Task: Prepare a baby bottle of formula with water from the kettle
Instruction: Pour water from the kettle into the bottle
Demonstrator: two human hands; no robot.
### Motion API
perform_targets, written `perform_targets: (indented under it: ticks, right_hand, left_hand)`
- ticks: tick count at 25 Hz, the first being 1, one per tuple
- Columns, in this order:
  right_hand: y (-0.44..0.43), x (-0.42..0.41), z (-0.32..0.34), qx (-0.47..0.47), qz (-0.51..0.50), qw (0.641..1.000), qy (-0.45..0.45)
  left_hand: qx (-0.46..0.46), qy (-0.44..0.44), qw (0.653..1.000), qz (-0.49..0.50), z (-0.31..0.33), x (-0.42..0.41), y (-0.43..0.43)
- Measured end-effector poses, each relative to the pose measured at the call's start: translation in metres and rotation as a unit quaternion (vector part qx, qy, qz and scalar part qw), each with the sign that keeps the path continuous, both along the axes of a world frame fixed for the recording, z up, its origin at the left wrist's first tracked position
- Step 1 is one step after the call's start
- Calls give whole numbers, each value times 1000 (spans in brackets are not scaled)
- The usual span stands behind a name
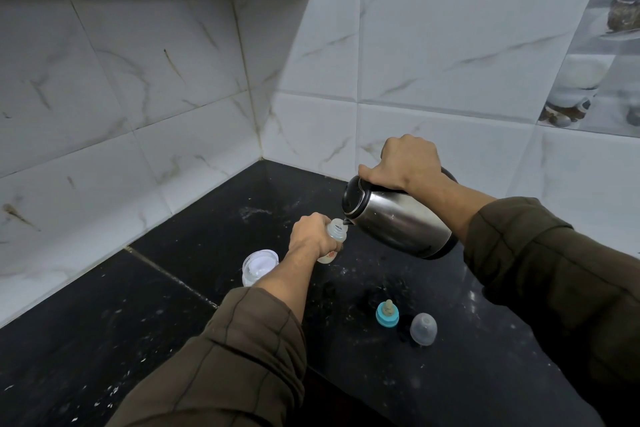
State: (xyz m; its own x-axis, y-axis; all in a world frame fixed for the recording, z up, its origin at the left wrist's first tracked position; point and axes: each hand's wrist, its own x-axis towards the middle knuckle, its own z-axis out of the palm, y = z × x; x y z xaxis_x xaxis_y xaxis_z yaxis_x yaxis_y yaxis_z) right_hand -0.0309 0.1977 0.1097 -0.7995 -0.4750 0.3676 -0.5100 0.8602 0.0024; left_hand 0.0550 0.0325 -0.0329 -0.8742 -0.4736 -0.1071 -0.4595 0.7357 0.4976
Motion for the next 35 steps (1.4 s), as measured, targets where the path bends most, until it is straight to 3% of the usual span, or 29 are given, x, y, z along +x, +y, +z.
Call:
perform_targets:
  ticks: [35]
  right_hand:
    - [9,3,-3,4,0,1000,3]
  left_hand:
    - [-7,2,1000,-11,-5,-2,7]
